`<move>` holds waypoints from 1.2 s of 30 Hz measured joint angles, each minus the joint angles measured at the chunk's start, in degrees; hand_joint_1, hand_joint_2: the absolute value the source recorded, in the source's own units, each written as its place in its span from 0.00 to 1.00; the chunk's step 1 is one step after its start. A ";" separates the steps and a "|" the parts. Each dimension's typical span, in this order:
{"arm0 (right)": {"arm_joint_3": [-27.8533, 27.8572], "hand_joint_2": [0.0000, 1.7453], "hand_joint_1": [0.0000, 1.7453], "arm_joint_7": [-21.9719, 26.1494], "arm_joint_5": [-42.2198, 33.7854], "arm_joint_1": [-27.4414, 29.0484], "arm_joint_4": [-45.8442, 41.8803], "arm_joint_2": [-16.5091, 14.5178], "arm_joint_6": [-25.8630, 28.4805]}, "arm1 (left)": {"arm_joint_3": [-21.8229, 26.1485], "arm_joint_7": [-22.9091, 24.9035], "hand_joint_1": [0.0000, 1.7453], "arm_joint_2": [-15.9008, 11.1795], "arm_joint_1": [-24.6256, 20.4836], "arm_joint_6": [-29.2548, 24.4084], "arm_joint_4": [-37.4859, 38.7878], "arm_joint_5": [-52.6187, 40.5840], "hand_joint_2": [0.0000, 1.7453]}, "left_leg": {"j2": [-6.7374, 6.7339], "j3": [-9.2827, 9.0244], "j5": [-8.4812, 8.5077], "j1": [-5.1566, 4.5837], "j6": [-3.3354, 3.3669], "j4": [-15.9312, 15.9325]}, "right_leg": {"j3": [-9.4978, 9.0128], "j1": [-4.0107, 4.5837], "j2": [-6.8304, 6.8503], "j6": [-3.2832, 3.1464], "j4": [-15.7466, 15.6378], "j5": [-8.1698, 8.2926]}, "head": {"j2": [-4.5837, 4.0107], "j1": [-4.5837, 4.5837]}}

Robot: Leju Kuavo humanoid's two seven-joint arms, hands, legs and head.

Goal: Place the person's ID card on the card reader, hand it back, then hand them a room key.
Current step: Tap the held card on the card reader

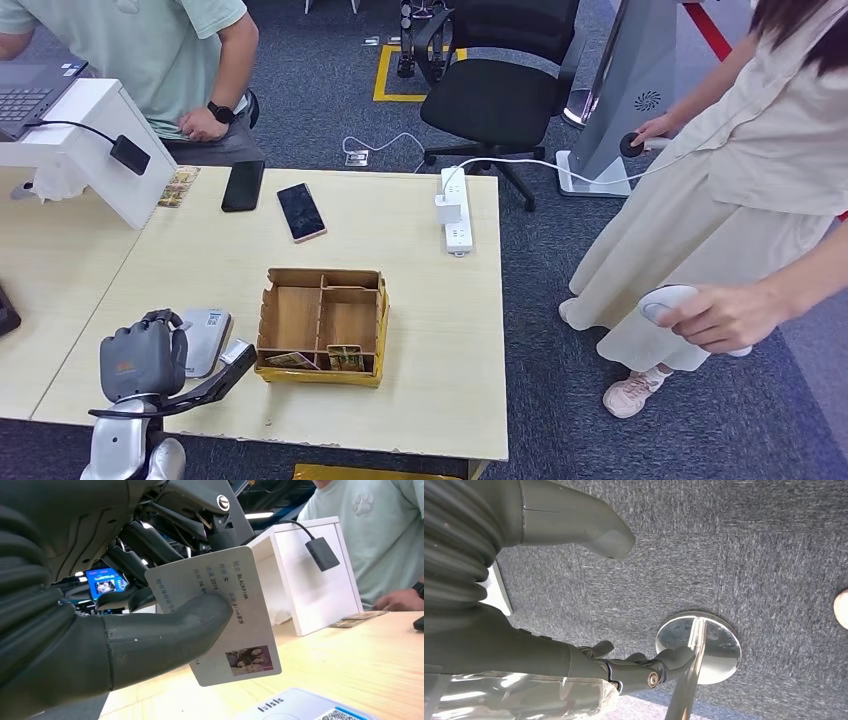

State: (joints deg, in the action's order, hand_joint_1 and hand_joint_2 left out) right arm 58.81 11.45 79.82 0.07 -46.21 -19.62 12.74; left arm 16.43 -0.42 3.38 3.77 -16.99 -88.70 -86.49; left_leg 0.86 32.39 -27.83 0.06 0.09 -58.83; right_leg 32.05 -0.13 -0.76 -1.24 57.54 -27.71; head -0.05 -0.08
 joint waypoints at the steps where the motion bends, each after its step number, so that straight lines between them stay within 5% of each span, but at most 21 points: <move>1: 0.03 1.00 0.00 0.00 0.01 0.00 0.00 -0.01 0.03 | -0.17 0.00 1.00 -0.07 -0.01 -0.01 0.19 0.00 1.00 | 0.00 0.00 0.00 0.00 0.00 0.00 | 0.00 0.00 0.00 0.00 0.00 0.00 | -0.01 0.00; 21: 1.16 1.00 0.00 0.10 1.58 -0.51 0.31 -0.07 0.11 | -10.04 8.43 1.00 -5.90 -2.89 1.19 6.43 -0.02 1.00 | 0.00 -0.01 0.05 0.00 -0.06 0.00 | 0.00 0.00 0.00 -0.04 0.00 0.05 | 0.01 0.00; 36: 2.57 1.00 0.00 0.17 2.47 -0.63 0.38 -0.11 0.11 | -12.60 17.80 1.00 -10.80 -3.28 2.43 7.03 -0.02 1.00 | -0.01 -0.02 0.07 0.02 -0.09 0.00 | 0.00 0.02 -0.02 -0.05 0.03 0.05 | 0.00 0.00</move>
State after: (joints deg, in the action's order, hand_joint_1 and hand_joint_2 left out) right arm 61.38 11.62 82.29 -0.56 -45.82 -19.74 12.85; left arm 3.82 17.39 -7.42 0.49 -14.57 -81.67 -86.51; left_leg 0.84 32.38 -27.77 0.08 0.00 -58.82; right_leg 32.05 -0.12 -0.78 -1.29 57.58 -27.66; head -0.05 -0.08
